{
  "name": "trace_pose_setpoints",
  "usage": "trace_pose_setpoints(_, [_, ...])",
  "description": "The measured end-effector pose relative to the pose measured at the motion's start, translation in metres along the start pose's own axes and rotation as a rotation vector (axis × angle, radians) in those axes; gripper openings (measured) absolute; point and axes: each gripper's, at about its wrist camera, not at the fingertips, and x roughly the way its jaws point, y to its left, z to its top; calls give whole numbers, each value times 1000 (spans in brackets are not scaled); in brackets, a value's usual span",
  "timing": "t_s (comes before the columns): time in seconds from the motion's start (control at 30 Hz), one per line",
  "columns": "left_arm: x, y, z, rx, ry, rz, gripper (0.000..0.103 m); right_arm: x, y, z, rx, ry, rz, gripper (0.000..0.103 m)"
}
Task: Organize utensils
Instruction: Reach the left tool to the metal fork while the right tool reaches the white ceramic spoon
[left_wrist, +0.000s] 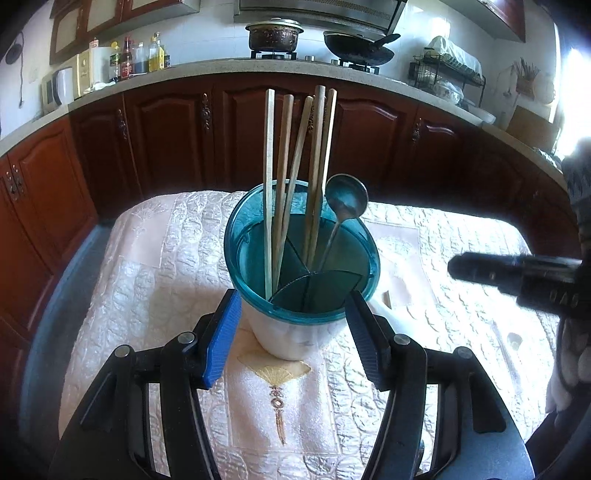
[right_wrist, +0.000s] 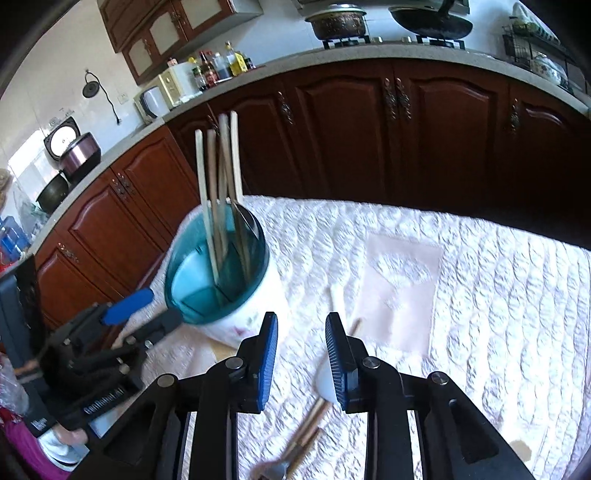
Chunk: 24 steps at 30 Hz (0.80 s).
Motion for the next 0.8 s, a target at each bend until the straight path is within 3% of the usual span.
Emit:
trace_pose_setpoints(0.33, [-5,-9,-8,23,20,-15,60,12,-20,-27,36,66,-25,31])
trace_pose_setpoints(0.57, [-2,3,-24,-12,109,-116,60,37,-27,-38,22,113,-26,31])
trace_pose_setpoints(0.8, [3,1,-51,32,168,-116,60,82,-20,-28,-54,168,-49,32])
